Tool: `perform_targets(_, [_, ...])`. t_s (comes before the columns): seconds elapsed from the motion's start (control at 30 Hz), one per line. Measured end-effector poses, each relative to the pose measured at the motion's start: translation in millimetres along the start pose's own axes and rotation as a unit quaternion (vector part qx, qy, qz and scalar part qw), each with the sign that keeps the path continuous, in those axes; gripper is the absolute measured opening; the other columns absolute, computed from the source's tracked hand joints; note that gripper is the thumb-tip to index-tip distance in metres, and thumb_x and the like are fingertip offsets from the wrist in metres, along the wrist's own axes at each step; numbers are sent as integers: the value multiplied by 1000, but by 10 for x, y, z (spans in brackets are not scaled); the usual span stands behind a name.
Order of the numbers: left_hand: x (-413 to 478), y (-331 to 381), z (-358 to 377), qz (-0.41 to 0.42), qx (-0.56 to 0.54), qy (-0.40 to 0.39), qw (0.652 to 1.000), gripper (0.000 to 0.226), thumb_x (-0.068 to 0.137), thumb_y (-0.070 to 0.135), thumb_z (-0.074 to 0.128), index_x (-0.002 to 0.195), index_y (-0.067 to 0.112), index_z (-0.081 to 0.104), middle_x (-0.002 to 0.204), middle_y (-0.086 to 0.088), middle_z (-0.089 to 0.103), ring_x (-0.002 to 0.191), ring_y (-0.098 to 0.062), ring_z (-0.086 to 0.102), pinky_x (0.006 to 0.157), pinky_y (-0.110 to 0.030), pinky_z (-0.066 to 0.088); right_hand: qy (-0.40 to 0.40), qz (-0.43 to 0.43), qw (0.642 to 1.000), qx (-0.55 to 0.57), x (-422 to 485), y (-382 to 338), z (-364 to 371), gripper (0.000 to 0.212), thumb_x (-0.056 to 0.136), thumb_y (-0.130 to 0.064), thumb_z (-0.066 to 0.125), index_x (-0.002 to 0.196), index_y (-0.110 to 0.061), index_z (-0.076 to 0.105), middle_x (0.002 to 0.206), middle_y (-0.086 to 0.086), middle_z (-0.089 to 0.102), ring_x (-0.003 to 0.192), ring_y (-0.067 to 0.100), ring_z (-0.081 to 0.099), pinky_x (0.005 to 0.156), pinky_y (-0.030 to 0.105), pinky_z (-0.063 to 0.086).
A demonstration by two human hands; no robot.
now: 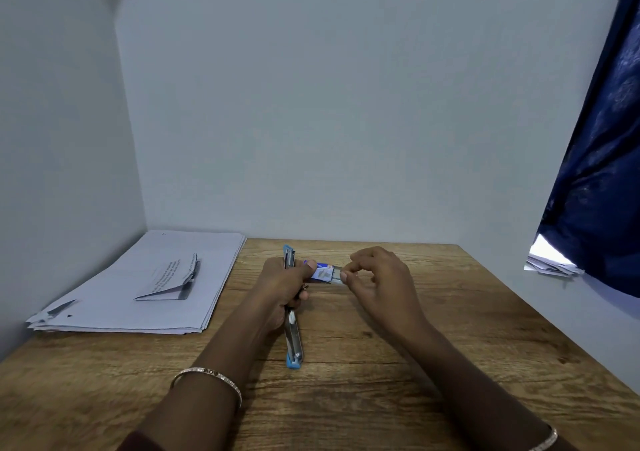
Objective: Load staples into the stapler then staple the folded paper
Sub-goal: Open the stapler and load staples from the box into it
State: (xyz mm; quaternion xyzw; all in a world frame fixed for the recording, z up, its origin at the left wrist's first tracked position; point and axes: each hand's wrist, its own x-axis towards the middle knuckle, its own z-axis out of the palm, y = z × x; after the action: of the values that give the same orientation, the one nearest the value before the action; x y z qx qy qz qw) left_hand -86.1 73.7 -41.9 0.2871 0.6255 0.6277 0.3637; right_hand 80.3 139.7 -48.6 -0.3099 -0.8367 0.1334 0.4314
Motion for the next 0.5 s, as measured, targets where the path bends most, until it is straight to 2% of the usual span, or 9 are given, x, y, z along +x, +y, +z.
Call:
perform_targets(0.07, [13, -11, 9, 0, 19, -4, 1000, 20, 95, 18, 68, 81, 8, 58, 51, -1, 52, 29, -7, 41, 30, -16, 27, -21, 11, 999, -29, 13, 7, -16, 7, 87, -27, 74, 89, -23, 80, 104, -6, 69, 105, 15, 57, 78, 29, 40])
perform_targets(0.13, [21, -20, 16, -6, 28, -11, 1000, 17, 95, 18, 69, 88, 7, 57, 57, -4, 52, 31, -7, 42, 30, -16, 28, -41, 12, 998, -52, 21, -6, -33, 7, 86, -26, 75, 88, -25, 81, 101, -7, 71, 104, 15, 55, 77, 28, 35])
perform_targets(0.37, [50, -55, 33, -37, 16, -24, 999, 18, 95, 14, 68, 103, 2, 58, 70, -11, 52, 28, -6, 40, 29, -13, 30, -97, 6, 993, -74, 6, -79, -61, 6, 87, -24, 72, 82, -24, 77, 101, -7, 72, 103, 14, 52, 81, 35, 46])
perform_targets(0.5, [74, -83, 33, -43, 35, -17, 998, 26, 94, 15, 69, 110, -4, 60, 61, -8, 52, 27, -6, 40, 28, -14, 28, -116, 3, 990, -75, 2, -84, -38, 7, 88, -22, 66, 82, -25, 68, 98, -7, 69, 100, 14, 51, 83, 38, 48])
